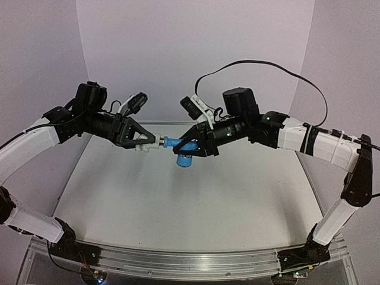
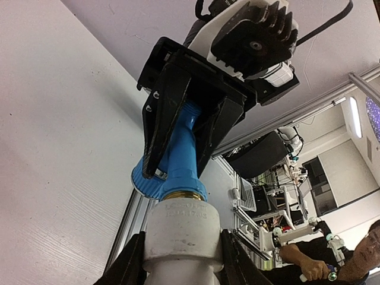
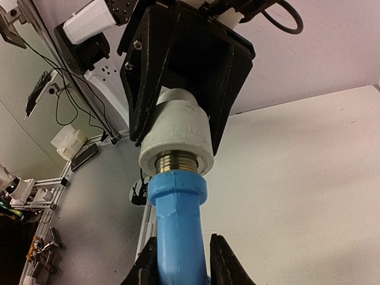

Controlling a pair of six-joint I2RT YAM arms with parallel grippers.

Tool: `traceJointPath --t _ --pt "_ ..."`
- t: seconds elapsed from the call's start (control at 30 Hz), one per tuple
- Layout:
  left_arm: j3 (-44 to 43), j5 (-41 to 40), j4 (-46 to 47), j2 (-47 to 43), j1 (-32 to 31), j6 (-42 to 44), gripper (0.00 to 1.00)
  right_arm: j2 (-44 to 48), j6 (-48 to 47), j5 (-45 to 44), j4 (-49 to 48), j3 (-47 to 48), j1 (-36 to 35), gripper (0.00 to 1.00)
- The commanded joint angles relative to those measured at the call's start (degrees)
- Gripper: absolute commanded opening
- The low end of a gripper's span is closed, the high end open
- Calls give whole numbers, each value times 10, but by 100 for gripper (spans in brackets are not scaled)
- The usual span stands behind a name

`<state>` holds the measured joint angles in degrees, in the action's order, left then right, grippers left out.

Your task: Install the water faucets

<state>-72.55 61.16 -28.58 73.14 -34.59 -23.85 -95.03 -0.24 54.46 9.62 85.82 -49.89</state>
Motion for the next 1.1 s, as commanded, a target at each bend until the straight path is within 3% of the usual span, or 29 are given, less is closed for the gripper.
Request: traceJointPath --t 0.0,0.53,1.07 --pt "-7 -60 -10 13 -28 47 0 -14 55 46 -194 51 -23 0" --pt "-52 -122 -109 27 -54 270 0 -26 89 68 -199 69 -23 0" --pt "-58 -163 -109 11 -84 492 0 -27 119 111 -225 69 -22 0"
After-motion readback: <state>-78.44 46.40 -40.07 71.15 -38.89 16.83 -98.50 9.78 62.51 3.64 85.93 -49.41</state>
